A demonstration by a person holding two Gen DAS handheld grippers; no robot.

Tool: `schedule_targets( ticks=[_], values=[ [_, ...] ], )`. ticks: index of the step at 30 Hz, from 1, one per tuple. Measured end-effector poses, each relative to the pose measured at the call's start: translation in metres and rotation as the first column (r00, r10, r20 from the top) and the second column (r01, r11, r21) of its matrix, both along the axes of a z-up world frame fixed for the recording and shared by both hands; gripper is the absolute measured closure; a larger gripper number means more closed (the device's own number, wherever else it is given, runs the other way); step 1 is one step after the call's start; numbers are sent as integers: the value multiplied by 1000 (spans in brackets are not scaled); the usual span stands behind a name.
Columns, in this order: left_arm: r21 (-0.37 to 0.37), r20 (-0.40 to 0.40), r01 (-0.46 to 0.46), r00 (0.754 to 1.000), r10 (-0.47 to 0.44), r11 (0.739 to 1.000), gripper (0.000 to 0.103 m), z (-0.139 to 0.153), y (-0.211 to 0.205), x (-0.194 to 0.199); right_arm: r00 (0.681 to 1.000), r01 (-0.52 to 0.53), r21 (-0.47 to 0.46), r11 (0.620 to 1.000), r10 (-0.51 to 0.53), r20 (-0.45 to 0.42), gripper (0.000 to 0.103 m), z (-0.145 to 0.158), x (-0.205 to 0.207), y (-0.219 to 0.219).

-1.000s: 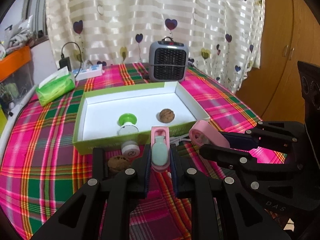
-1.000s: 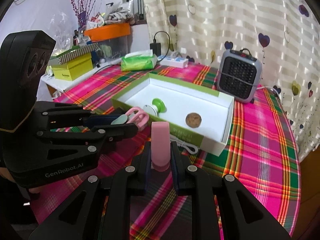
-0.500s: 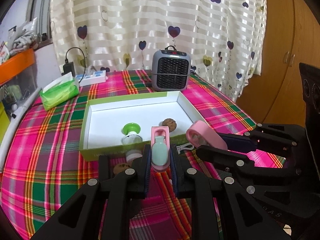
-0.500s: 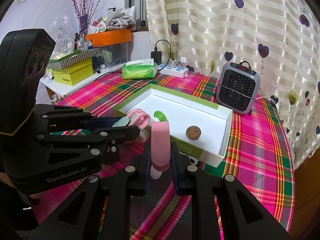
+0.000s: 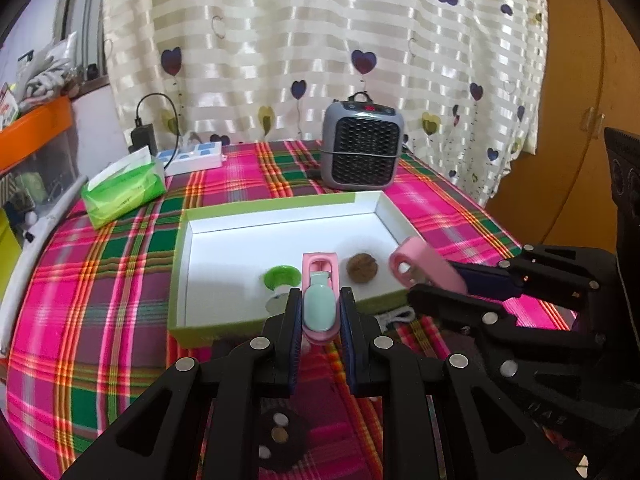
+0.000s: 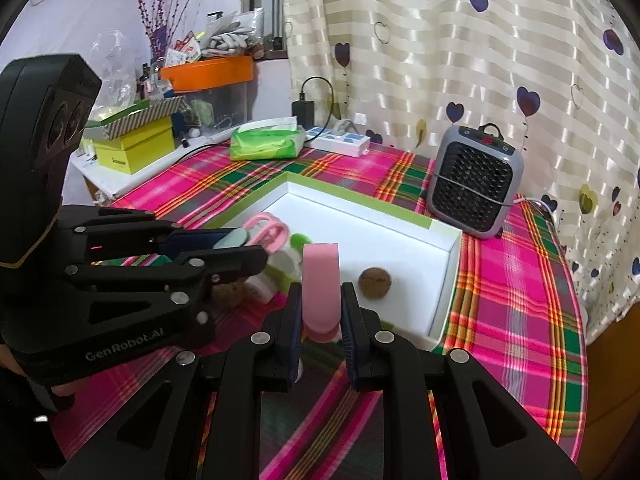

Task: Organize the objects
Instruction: 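Carry both pink clips over the tray with left and right grippers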

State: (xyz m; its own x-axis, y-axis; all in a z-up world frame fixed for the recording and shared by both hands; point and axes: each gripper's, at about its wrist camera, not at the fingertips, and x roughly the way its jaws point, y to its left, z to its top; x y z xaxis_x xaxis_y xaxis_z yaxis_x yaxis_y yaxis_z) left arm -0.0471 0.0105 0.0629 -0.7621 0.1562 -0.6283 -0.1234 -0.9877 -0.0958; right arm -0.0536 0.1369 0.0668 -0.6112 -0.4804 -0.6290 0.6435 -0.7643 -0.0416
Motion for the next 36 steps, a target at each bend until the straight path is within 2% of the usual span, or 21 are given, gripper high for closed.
schedule_targets(
  ticks=[18,36],
  values=[
    [-51,49,-97,994,100,994,88,-21,-34,-49,997,7,24,1000,-8,79,84,-23,-58,-19],
    [-70,119,-92,988,100,993,88,-46,-37,-68,992,-14,67,998,6,128,84,-46,-78,-42]
  ],
)
